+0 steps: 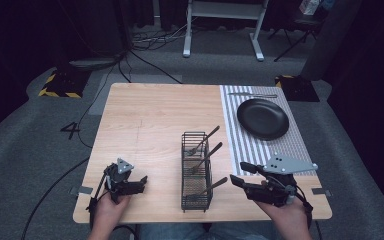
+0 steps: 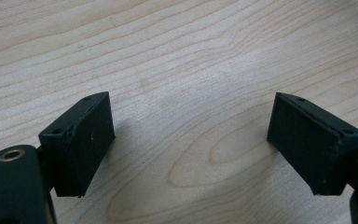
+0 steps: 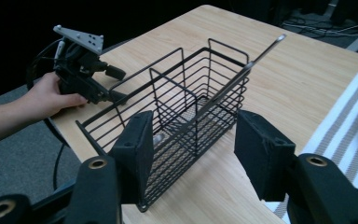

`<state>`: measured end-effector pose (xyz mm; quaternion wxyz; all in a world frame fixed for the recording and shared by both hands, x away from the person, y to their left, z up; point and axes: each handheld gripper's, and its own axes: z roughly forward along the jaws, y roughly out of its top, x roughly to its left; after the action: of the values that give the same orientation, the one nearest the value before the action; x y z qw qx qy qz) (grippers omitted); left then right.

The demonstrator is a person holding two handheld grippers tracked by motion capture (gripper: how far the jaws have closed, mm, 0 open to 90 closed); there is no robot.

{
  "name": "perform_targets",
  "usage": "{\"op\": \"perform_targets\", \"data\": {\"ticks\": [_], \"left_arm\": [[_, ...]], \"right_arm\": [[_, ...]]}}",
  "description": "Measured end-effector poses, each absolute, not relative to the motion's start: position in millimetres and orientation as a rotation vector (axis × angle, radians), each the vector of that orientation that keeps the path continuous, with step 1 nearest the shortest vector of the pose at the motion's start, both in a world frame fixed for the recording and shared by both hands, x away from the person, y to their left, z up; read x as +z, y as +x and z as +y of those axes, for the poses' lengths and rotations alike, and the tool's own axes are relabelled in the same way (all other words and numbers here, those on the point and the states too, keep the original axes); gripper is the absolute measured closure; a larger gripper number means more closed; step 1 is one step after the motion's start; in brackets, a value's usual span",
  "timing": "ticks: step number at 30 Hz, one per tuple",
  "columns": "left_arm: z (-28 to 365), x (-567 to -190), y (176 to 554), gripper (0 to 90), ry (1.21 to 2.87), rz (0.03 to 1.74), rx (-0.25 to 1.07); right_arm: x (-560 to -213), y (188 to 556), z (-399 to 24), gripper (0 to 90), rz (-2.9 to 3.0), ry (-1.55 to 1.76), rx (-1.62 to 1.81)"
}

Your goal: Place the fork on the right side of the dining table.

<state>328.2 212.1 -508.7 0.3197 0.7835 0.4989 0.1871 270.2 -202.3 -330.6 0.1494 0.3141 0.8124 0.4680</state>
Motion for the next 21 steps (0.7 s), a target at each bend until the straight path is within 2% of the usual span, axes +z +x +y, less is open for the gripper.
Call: {"op": "perform_targets", "data": {"ticks": [17,21], "left_arm": [[211.9,-508.6,328.4,14.8,2.061,1.312,0.491],[211.8,-508.6,328.3,14.9,2.061,1.312,0.492]], "right_arm": [[-351.1,278.0,-178.9,49.4,2.454,0.884,1.322],[-356.8,282.6,-174.7,55.1,2.493,0.886,1.323]]}}
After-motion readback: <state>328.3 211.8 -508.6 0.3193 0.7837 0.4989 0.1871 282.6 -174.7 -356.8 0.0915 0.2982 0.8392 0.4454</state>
